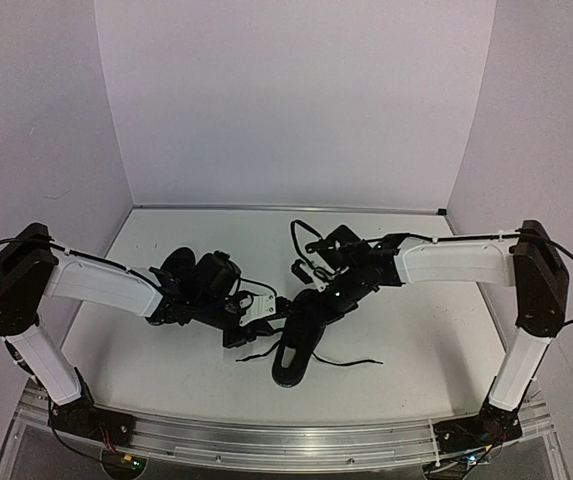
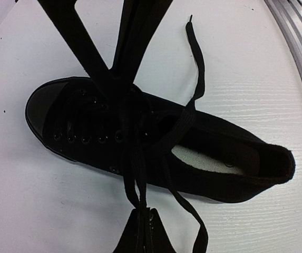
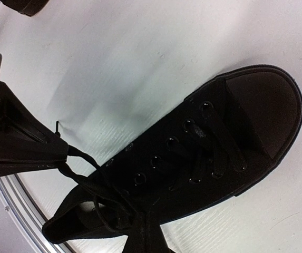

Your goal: Tie the shoes

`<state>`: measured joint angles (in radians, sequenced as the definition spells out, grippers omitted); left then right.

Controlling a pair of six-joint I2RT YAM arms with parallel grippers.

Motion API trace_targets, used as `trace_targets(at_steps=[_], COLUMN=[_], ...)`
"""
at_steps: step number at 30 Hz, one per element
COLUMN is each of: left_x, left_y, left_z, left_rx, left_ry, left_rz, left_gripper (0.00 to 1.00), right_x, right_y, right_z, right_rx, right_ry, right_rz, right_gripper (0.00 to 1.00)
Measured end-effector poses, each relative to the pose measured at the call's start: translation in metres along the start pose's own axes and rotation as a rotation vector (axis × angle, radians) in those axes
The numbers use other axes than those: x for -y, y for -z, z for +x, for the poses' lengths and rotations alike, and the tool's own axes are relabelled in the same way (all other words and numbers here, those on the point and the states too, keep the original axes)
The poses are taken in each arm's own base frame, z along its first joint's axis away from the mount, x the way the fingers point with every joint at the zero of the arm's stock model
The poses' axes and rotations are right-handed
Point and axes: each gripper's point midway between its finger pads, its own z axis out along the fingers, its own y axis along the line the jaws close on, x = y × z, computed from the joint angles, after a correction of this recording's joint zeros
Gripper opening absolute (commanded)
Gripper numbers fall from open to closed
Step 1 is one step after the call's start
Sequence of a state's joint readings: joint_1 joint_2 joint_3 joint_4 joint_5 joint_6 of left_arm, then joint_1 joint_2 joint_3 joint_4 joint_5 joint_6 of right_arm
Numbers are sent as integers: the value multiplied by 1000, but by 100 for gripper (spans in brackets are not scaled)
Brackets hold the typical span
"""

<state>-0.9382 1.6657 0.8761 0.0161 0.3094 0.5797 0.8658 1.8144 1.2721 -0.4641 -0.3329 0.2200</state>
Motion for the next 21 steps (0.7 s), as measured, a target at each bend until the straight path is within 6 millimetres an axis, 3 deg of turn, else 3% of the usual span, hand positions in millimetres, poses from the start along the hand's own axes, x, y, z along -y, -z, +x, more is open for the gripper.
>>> trace_targets(at_steps=[7, 10, 13, 21], left_x=[-2, -2, -2, -2], left_y=[0, 0, 0, 0], left_z=[1, 2, 2, 2], left_rx=[-6, -9, -10, -9], left_ry=[0, 0, 0, 0], left_rz=[-9, -14, -14, -14], left_gripper=[0, 0, 0, 0], right_x=[2, 0, -1, 3], right_y=[9, 11, 11, -5], right_z=[7, 6, 6, 3], right_rx=[10, 17, 19, -3], right_ry=[-15, -18, -21, -28], right_rz=[9, 0, -7, -4], right_gripper=[1, 19, 26, 24])
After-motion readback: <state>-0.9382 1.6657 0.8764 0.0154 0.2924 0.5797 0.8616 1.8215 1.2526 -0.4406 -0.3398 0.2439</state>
